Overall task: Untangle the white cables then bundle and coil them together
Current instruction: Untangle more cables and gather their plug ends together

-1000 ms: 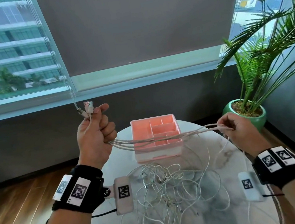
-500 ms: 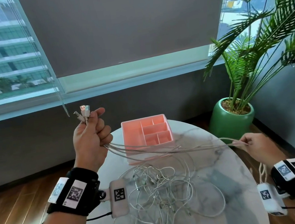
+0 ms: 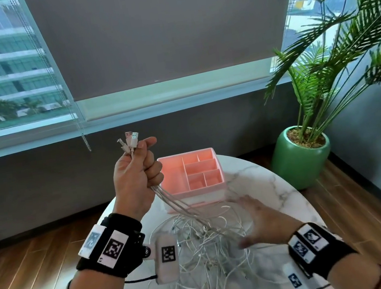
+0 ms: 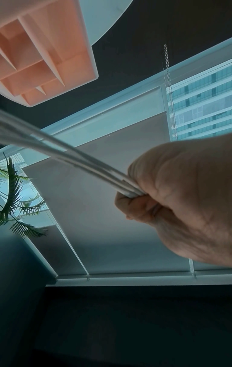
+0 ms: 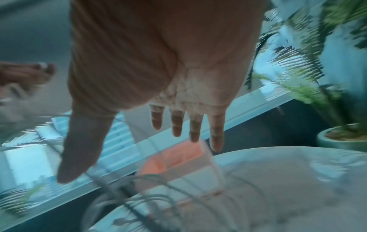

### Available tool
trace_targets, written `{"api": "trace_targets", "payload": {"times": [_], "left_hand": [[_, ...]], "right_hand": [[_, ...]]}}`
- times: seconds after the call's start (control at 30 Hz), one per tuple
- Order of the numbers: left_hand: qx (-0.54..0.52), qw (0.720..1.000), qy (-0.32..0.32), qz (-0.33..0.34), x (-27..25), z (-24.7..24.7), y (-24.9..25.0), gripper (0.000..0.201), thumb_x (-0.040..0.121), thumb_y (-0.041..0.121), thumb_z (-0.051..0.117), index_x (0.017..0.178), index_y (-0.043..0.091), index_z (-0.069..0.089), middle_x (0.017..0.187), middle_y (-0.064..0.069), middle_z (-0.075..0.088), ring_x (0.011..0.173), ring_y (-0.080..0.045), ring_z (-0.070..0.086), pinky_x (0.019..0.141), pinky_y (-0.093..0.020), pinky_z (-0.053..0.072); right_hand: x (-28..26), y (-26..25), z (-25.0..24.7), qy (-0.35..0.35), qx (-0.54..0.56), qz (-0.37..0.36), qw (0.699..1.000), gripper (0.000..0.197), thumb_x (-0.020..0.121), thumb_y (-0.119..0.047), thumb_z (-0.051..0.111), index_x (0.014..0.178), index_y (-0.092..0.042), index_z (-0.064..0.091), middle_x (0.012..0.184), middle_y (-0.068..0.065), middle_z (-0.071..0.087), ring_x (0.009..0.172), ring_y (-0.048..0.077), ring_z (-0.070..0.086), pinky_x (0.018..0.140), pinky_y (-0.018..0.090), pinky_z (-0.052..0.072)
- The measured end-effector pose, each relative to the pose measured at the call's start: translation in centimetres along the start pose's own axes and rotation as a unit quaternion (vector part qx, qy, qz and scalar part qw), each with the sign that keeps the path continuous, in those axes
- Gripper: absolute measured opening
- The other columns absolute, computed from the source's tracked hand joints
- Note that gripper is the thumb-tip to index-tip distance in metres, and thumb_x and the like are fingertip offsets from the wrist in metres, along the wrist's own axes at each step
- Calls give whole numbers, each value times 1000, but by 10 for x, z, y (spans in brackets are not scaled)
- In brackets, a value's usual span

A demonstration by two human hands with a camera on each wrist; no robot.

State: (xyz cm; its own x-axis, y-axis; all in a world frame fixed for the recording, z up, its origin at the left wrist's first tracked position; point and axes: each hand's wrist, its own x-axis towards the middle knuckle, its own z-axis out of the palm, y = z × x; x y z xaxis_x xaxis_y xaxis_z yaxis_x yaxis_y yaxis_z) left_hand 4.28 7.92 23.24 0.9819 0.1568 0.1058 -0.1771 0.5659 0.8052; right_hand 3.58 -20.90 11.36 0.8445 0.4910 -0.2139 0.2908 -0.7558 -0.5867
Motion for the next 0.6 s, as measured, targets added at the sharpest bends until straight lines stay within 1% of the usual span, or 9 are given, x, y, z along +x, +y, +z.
{"api": "trace_targets", "payload": {"times": [0.07,0.1,0.13,0.2,0.27,0.37,0.43,0.5,0.6], "left_hand": [[-1,1000,-3,1,-1,2,-1,26,107,24,43,104,8,63,55,8,24,42,-3,19,37,-15,20],[0,1000,-3,4,0,1,0,26,107,24,43,104,9,63,55,8,24,42,-3,19,37,-15,20],[1,1000,-1,9,0,-1,1,26,107,24,43,104,9,64,56,7,24,42,-3,19,38,-15,20],[3,1000,8,22,1,-10,5,25,107,23,43,104,9,64,56,7,24,43,-4,19,39,-16,20],[-1,999,25,31,1,-24,10,25,107,24,43,103,10,64,55,8,25,43,-4,19,39,-17,20],[-9,998,56,31,2,-45,13,26,107,24,43,103,10,64,55,8,25,44,-4,20,39,-18,19],[-13,997,73,30,2,-54,13,25,107,24,44,102,10,64,55,8,25,44,-4,20,38,-19,19],[-18,996,81,30,4,-58,12,25,106,24,44,101,11,65,56,8,25,44,-5,20,38,-19,21],[-20,996,79,26,7,-57,9,25,106,24,45,101,11,65,56,8,25,44,-5,20,37,-19,22]], "right_hand": [[16,-23,12,-37,-49,-43,997,110,58,-72,78,149,-45,23,159,-17,16,143,5,12,119,37,16],[24,-26,19,-49,-77,-51,995,96,62,-71,75,144,-40,36,157,-15,24,142,6,17,118,38,18],[29,-28,22,-44,-93,-57,993,71,72,-64,73,132,-31,52,148,-8,40,136,8,32,115,38,28],[33,-22,21,8,-48,-55,997,31,89,-44,67,93,-13,65,101,4,67,94,13,64,86,27,49],[29,-3,9,68,5,-19,998,30,94,-34,64,73,-13,58,67,1,63,59,4,60,61,20,44],[13,38,-18,181,33,49,982,29,92,-27,67,65,-24,56,56,-2,59,53,6,58,57,29,45],[-1,64,-34,231,57,80,968,28,91,-21,66,65,-21,57,53,-1,58,49,12,60,57,39,49],[-19,83,-48,264,71,108,956,27,87,-33,63,63,-19,58,48,-2,54,41,9,51,51,36,45],[-43,108,-55,274,57,138,950,51,75,-65,50,55,-19,51,43,-3,46,39,12,42,48,29,31]]}}
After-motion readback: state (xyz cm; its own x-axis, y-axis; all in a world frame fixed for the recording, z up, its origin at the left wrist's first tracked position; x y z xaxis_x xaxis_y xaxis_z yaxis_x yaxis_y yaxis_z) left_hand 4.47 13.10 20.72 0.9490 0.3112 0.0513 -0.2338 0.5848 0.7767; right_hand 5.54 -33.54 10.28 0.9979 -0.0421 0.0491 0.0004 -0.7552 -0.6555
